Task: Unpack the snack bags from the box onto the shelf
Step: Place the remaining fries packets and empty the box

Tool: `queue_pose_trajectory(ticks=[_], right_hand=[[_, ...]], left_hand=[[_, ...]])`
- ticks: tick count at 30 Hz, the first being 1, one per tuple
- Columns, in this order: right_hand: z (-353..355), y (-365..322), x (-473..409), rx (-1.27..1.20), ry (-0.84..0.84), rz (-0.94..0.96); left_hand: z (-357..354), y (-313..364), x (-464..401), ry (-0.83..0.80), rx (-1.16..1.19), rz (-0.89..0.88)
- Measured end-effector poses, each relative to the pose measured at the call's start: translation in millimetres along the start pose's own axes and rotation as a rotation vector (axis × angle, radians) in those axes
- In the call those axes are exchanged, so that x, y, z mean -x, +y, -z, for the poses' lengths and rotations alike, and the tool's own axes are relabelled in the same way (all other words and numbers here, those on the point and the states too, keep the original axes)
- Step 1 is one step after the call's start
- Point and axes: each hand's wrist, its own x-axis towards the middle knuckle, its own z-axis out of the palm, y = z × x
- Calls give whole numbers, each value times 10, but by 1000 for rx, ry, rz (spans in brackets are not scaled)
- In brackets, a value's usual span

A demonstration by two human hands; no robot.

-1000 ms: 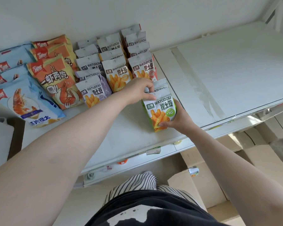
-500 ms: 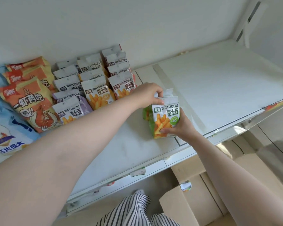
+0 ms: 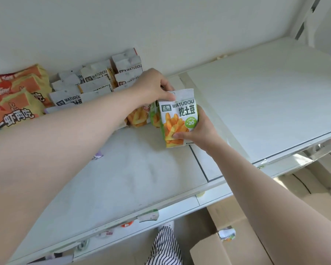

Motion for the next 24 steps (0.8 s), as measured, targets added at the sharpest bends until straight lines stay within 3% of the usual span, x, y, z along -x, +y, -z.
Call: queue_pose_trajectory(ticks=[7,11,16,19,24], right_hand=[[350,-347,-194,104,48,101],[489,-181,-352,234,21,61],[462,198,-565,109,0,30],[452,267,-697,92,2,59],[438,243,-920,169,-10,128]], left_hand=[[42,56,-209,163,349,32],[-293,-54,-370,169,474,65],[-462,-231,-636,202,391,-25],[-349,-249,-744,121,294,-126],[-261,-272,-857,0,144,-112]])
